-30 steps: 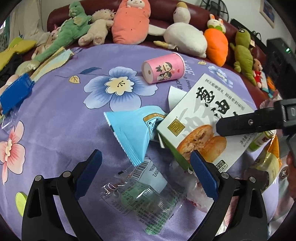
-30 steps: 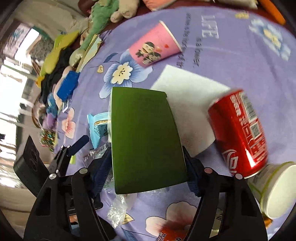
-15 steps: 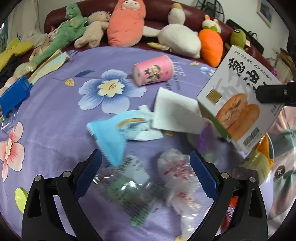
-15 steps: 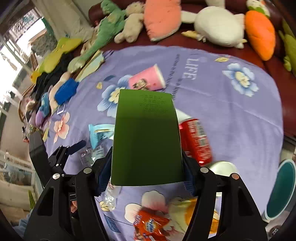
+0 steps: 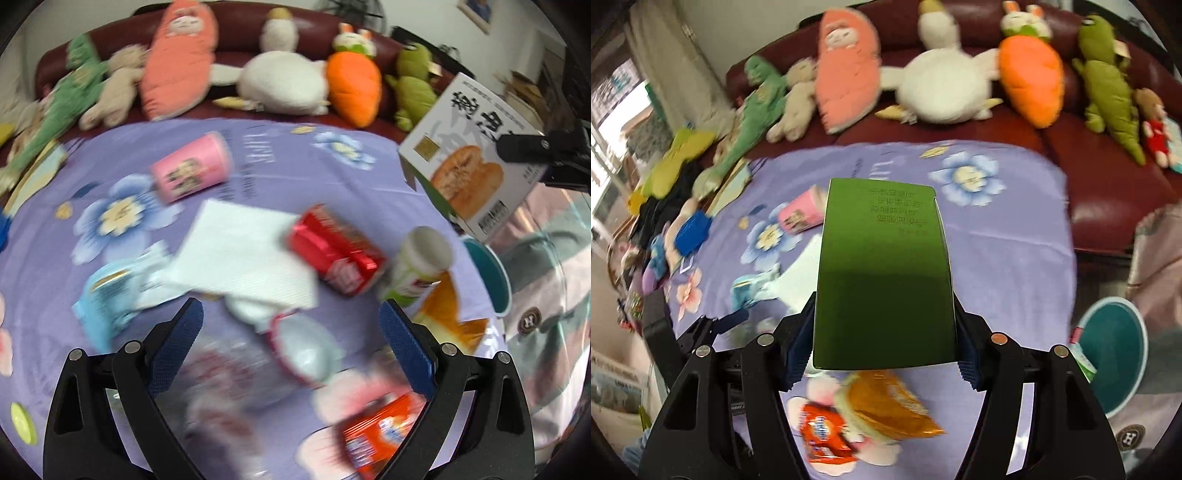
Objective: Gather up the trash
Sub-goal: 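Grasp the white-green cup with the left gripper while the right carries the cracker box, then drop the green cracker box into the wastebasket by opening the right gripper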
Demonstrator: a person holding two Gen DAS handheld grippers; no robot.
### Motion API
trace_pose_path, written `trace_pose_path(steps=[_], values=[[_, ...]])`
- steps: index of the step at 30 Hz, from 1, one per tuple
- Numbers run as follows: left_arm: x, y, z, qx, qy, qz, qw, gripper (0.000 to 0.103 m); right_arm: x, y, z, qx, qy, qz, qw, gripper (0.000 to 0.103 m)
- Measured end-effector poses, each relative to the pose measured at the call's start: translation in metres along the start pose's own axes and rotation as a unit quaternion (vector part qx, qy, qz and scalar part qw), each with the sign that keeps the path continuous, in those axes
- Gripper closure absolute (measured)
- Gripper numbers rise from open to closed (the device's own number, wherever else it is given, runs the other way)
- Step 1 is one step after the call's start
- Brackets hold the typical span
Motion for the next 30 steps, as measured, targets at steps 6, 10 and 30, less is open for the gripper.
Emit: trace_pose_path(steps=[6,10,30], values=[[0.036,0.019,0.029,-0.001,0.018,-0.037,0.9992,0.006,0.054,-0.018,0.002,0.02,0.035,-0.028,0.999,0.041],[0.074,0.035,0.049,-0.012,0.064,-0.053,0.9965,0.006,0.092,-0.024,0.001,0.029,0.063,-0.034,0.997,0.041],[0.128,0.064,0.075,-0.041,0.116,-0.02,0.9922,0.047,0.212,-0.028,-0.027,0.03,0.142,-0.045,0.988,0.041]])
Point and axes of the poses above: each gripper's, at about its wrist camera, not at the fingertips, and y roughly the way its jaws point, x to its right, z to its top, the point moved 1 cm from there along y, roughly the way its jaws point, and after that the axes turned 10 degrees about y, right-handed, at the moved point
